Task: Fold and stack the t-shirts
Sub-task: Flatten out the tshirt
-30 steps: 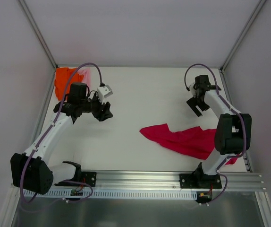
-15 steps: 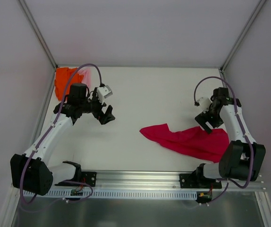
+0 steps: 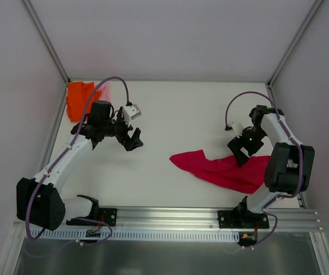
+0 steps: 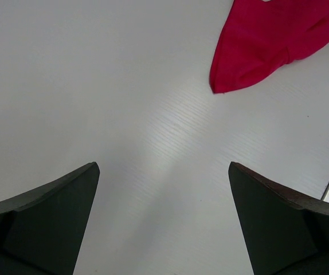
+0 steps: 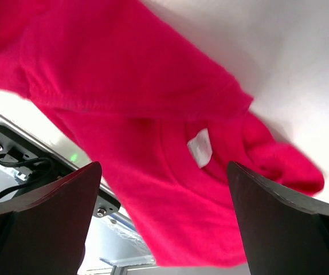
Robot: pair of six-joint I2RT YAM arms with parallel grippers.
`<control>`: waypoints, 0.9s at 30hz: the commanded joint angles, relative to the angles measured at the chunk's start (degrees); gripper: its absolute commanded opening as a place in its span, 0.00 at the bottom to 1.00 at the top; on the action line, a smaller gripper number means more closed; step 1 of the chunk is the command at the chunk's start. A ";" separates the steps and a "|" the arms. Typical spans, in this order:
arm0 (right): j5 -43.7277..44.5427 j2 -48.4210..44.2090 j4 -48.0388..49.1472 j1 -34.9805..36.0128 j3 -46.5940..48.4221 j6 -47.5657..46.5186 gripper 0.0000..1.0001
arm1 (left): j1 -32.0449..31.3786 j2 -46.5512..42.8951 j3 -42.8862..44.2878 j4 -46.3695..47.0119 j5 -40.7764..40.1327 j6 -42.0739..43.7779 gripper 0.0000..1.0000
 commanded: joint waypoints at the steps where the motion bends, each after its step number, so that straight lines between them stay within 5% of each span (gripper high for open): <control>1: -3.44 4.66 -4.05 0.81 4.62 -1.43 0.96 | -0.69 0.83 0.37 1.63 -0.52 0.25 0.99; 6: 2.01 8.79 4.74 4.41 3.84 3.67 0.93 | -0.78 0.39 -0.33 2.42 -1.31 -0.10 0.99; 15: 4.04 12.84 5.10 8.29 2.17 4.20 0.91 | -0.78 -0.84 -1.21 1.90 -1.66 0.43 0.99; 18: 5.09 12.76 4.93 8.64 2.08 4.11 0.36 | -0.78 -1.81 -1.65 1.98 -1.75 0.43 0.99; 19: 5.44 12.67 5.10 8.90 2.08 4.11 0.01 | -0.78 -2.33 -1.65 1.98 -1.75 0.52 0.99; 27: 19.14 10.65 13.79 18.64 2.96 6.31 0.01 | -0.86 -2.25 -1.91 2.25 -1.66 0.34 0.99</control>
